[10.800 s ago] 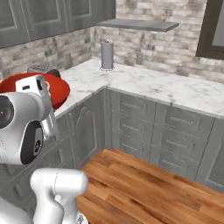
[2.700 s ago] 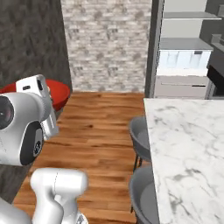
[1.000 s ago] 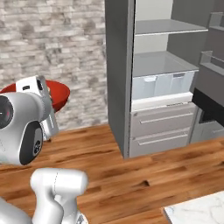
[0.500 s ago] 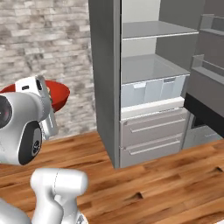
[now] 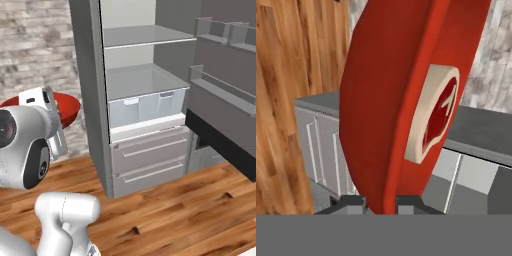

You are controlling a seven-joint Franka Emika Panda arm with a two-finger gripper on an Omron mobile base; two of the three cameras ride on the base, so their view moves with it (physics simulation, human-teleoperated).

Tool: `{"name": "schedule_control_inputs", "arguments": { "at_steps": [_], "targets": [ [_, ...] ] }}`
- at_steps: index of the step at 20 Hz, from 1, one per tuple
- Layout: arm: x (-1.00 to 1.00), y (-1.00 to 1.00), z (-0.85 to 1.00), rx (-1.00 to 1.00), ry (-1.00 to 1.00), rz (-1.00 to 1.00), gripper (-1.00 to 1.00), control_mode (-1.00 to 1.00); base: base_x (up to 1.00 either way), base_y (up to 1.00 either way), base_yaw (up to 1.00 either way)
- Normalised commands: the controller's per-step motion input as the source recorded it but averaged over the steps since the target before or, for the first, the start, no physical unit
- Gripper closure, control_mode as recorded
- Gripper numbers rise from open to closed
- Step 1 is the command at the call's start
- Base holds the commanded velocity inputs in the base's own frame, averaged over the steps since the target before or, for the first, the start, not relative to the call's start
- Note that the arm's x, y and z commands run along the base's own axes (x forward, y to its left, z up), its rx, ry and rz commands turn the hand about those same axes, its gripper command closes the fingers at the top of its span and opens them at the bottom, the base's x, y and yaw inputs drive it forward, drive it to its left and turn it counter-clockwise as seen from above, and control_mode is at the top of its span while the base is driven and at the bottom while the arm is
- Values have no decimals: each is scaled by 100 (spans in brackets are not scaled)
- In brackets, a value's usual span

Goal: Place one of the steaks on the plate and the other in the bowl. Then place the bowl in the fridge.

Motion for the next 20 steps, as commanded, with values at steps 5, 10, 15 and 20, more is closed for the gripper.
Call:
{"name": "schedule_control_inputs", "arguments": {
  "at_steps": [5,10,15,20],
  "targets": [
    [0,0,0,0,0,0,100,100,70,-18,-10],
    [0,0,0,0,0,0,100,100,65,-23,-11],
    [0,0,0,0,0,0,100,100,63,-26,-11],
    [0,0,0,0,0,0,100,100,72,-8,-9]
  ]
}}
